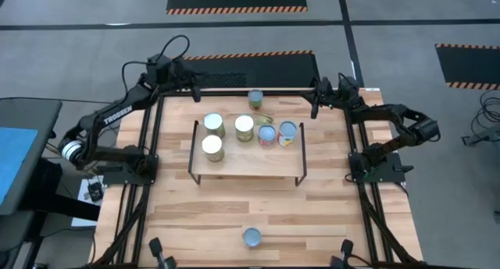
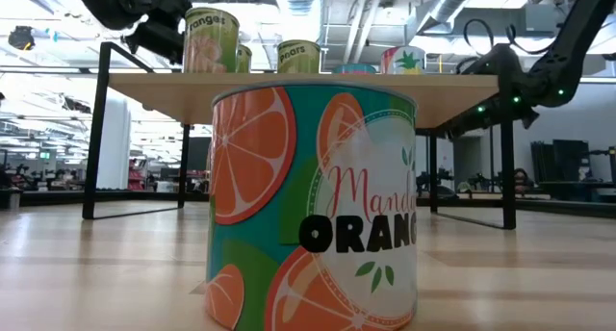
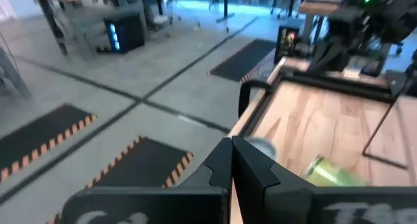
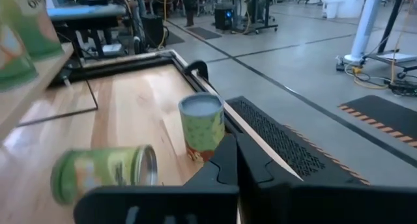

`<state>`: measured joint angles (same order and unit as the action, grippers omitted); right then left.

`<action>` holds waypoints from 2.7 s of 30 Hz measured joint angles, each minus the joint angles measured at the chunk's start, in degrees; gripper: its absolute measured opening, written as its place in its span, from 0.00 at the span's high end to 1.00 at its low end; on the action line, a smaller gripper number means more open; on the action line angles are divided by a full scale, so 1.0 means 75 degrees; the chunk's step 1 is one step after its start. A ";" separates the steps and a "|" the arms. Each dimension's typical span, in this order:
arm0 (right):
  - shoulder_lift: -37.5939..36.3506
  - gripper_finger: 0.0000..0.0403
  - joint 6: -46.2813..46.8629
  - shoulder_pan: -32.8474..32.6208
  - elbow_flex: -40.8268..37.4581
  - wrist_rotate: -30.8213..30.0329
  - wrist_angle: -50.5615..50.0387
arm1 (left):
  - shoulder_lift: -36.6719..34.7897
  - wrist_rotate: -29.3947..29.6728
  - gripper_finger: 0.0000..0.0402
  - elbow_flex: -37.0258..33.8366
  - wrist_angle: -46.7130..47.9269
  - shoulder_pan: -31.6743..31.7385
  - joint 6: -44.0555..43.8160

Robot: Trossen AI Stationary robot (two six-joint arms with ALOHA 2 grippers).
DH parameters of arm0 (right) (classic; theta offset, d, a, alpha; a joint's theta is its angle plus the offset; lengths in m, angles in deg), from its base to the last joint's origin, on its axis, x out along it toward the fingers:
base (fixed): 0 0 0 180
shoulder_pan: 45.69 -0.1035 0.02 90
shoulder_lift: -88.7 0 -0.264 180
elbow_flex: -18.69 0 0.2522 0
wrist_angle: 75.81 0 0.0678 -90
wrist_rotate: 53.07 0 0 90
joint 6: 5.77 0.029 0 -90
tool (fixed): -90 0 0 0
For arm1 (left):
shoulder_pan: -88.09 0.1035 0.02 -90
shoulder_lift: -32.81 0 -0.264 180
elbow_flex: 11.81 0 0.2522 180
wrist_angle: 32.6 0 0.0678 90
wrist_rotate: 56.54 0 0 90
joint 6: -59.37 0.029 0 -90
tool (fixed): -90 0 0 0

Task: Pick and place cans onto a shelf
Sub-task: Put the canned pears on the shelf

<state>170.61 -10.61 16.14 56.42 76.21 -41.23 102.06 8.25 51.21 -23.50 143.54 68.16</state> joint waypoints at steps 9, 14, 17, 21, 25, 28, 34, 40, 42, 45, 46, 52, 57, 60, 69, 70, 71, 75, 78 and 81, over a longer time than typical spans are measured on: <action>0.0000 0.99 0.0061 0.0047 0.0881 -0.0010 -0.0379 | 0.0900 -0.0023 1.00 -0.0005 -0.0577 0.0215 -0.0097; 0.0162 0.99 -0.0195 0.0282 0.1932 0.0469 -0.2165 | 0.0916 -0.0136 1.00 -0.0145 -0.0769 0.0182 -0.0066; 0.0513 0.99 -0.0411 0.0297 0.2472 0.0908 -0.3206 | 0.0916 -0.0198 1.00 -0.0334 -0.0990 0.0176 -0.0050; 0.0995 0.98 -0.0530 0.0435 0.3018 0.1949 -0.3877 | 0.0916 -0.0143 1.00 -0.0511 -0.1238 0.0179 0.0039; 0.1515 0.97 -0.0462 0.0457 0.3407 0.2604 -0.4344 | 0.0913 -0.0210 1.00 -0.0612 -0.1574 0.0176 0.0004; 0.1977 0.96 -0.0602 0.0464 0.3619 0.2607 -0.4926 | 0.0913 -0.0254 1.00 -0.0612 -0.1564 0.0082 -0.0066; 0.2846 0.80 -0.0465 0.0463 0.4060 0.2574 -0.5710 | 0.0913 -0.0204 1.00 -0.0612 -0.1211 -0.0230 0.0402; 0.3335 0.59 -0.0237 0.0465 0.4350 0.2821 -0.7044 | 0.0913 -0.0201 1.00 -0.0612 -0.1272 -0.0340 0.0631; 0.3386 0.54 -0.0259 0.0463 0.4357 0.3072 -0.7203 | 0.0913 -0.0196 1.00 -0.0612 -0.1279 -0.0337 0.0738; 0.3383 0.51 -0.0535 0.0426 0.4362 0.3185 -0.7683 | 0.0913 -0.0192 1.00 -0.0612 -0.1279 -0.0337 0.0769; 0.3383 0.51 -0.0670 0.0414 0.4362 0.3183 -0.7893 | 0.0913 -0.0192 1.00 -0.0612 -0.1267 -0.0337 0.0778; 0.3383 0.57 -0.1375 0.0055 0.4362 0.3173 -0.8717 | 0.0913 -0.0204 1.00 -0.0612 -0.1038 -0.0337 0.0884; 0.3383 0.62 -0.1648 -0.0376 0.4362 0.2847 -0.8786 | 0.0913 -0.0207 1.00 -0.0612 -0.1055 -0.0337 0.0881; 0.3383 0.64 -0.1757 -0.0557 0.4362 0.2590 -0.8819 | 0.0913 -0.0208 1.00 -0.0612 -0.1024 -0.0337 0.0878; 0.3381 0.68 -0.1827 -0.0985 0.4362 0.2440 -0.8783 | 0.0913 -0.0213 1.00 -0.0612 -0.1017 -0.0337 0.0846; 0.3381 0.68 -0.1829 -0.1060 0.4362 0.2445 -0.8763 | 0.0913 -0.0213 1.00 -0.0612 -0.1015 -0.0337 0.0843; 0.3381 0.69 -0.1829 -0.1132 0.4362 0.2445 -0.8732 | 0.0913 -0.0213 1.00 -0.0612 -0.1015 -0.0337 0.0843; 0.3381 0.70 -0.1827 -0.1402 0.4359 0.2380 -0.8484 | 0.0913 -0.0213 1.00 -0.0612 -0.1009 -0.0337 0.0839; 0.3378 0.70 -0.1824 -0.1587 0.4359 0.2158 -0.8199 | 0.0913 -0.0213 1.00 -0.0612 -0.0998 -0.0337 0.0836; 0.3378 0.70 -0.1822 -0.1768 0.4359 0.1888 -0.7920 | 0.0913 -0.0213 1.00 -0.0612 -0.0937 -0.0337 0.0855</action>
<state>195.94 -24.28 2.88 89.11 90.38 -100.63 108.91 6.65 46.62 -30.53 141.02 74.57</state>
